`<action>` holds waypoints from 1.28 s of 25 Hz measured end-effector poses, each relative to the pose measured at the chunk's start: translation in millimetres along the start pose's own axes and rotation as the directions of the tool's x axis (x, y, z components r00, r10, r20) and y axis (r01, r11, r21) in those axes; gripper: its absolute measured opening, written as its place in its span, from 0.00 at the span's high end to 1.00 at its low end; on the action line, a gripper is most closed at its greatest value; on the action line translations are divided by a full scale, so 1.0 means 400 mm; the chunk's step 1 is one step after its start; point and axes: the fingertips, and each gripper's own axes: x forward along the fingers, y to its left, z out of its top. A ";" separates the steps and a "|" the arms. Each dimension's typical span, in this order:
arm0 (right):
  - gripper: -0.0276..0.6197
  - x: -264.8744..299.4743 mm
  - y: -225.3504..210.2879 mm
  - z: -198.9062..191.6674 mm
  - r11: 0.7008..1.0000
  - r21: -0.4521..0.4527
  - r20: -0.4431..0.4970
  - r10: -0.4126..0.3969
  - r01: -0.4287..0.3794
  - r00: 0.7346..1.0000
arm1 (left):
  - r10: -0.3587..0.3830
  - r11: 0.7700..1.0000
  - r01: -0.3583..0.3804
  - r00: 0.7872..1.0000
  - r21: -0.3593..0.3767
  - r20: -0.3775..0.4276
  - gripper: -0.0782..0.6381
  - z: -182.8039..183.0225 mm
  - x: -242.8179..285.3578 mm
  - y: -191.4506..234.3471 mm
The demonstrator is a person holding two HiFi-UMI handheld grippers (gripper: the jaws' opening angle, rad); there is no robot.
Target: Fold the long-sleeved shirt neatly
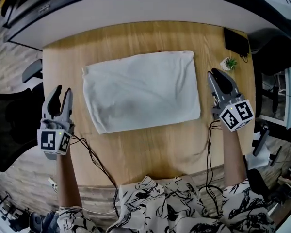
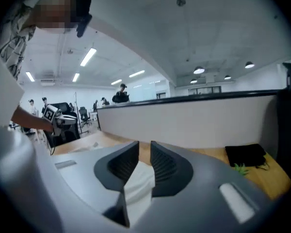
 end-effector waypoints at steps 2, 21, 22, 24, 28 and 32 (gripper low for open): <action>0.91 -0.086 0.040 0.059 0.999 0.016 0.092 -0.048 0.047 0.995 | 0.019 1.000 -0.020 0.996 0.007 0.090 0.79 0.067 -0.075 -0.044; 0.94 -0.815 0.227 0.329 0.976 0.025 0.487 -0.203 0.218 0.850 | 0.284 0.959 -0.251 0.867 -0.133 0.408 0.89 0.425 -0.674 -0.372; 0.94 -0.846 0.234 0.324 0.976 0.013 0.483 -0.196 0.217 0.853 | 0.288 0.958 -0.258 0.865 -0.128 0.411 0.89 0.429 -0.703 -0.401; 0.94 -0.909 0.251 0.306 0.977 -0.006 0.476 -0.183 0.212 0.860 | 0.288 0.958 -0.260 0.860 -0.123 0.421 0.89 0.431 -0.763 -0.465; 0.94 -1.043 0.293 0.273 0.979 -0.019 0.467 -0.170 0.203 0.867 | 0.301 0.954 -0.276 0.862 -0.120 0.407 0.89 0.418 -0.885 -0.580; 0.95 -1.151 0.345 0.251 0.983 -0.037 0.460 -0.141 0.178 0.877 | 0.343 0.939 -0.326 0.854 -0.113 0.390 0.89 0.402 -1.009 -0.666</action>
